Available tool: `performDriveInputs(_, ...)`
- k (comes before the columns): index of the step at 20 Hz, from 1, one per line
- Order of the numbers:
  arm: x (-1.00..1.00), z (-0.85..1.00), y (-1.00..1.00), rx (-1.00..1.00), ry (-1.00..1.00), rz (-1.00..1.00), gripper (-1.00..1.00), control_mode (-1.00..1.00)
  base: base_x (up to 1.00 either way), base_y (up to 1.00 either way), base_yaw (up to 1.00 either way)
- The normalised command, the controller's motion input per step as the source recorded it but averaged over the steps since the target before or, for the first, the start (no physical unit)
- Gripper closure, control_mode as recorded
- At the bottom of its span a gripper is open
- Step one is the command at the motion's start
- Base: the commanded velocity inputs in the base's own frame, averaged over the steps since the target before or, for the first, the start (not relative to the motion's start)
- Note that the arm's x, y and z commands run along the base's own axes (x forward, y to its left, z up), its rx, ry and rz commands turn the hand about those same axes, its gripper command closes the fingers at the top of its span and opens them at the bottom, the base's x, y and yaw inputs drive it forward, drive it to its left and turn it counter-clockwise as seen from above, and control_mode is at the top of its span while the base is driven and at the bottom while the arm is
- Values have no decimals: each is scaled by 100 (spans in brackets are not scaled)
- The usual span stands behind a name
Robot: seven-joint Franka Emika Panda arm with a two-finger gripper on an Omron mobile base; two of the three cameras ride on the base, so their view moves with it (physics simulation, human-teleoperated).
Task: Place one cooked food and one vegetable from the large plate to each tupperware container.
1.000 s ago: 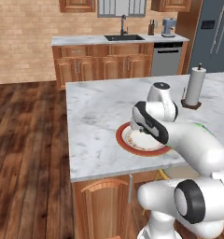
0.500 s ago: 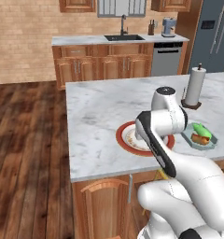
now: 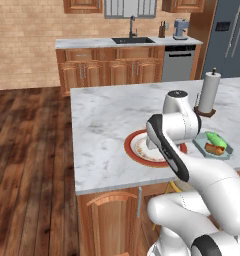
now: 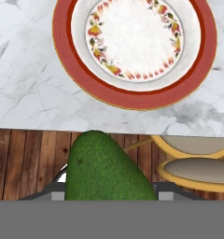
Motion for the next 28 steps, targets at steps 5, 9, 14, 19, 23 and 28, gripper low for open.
performDriveInputs(5, -12, 0, -4, 0, 0, 0, 100, 100, -8, -4, 0)
performDriveInputs(9, 0, 0, 0, 0, 0, 0, 100, 100, -38, -25, -2)
performDriveInputs(14, 0, 0, 0, 0, 0, 0, 100, 100, -8, -71, 0)
performDriveInputs(19, 0, 0, 0, 0, 0, 0, 100, 100, 0, -100, 0)
performDriveInputs(23, 0, 0, 0, 0, 0, 0, 100, 100, -3, -100, 0)
performDriveInputs(28, 0, 0, 0, 0, 0, 0, 100, 100, 0, -100, 0)
